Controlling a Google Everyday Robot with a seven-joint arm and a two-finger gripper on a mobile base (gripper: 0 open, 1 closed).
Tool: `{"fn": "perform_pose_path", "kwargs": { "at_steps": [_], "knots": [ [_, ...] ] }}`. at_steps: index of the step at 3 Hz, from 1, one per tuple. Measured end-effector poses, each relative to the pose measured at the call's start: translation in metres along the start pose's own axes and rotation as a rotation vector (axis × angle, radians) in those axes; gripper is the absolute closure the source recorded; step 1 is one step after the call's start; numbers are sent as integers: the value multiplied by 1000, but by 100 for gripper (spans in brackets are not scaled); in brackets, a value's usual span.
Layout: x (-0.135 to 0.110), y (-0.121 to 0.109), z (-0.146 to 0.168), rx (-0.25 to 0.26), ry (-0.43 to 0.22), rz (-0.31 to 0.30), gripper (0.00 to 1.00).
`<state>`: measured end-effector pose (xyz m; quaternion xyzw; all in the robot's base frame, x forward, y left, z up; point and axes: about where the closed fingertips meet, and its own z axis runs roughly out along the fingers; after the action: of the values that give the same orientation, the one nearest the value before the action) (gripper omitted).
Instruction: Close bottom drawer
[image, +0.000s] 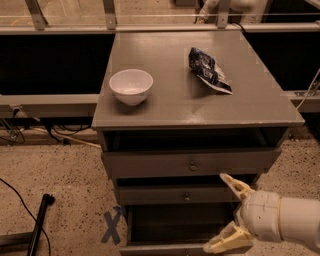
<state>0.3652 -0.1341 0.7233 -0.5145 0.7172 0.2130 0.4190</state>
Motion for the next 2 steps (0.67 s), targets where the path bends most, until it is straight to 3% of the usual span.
{"fn": "perform_pose_path", "kwargs": {
  "at_steps": [1,2],
  "knots": [
    [59,-10,-10,143,-127,71,0],
    [83,-3,0,139,-173,60,0]
  ]
}}
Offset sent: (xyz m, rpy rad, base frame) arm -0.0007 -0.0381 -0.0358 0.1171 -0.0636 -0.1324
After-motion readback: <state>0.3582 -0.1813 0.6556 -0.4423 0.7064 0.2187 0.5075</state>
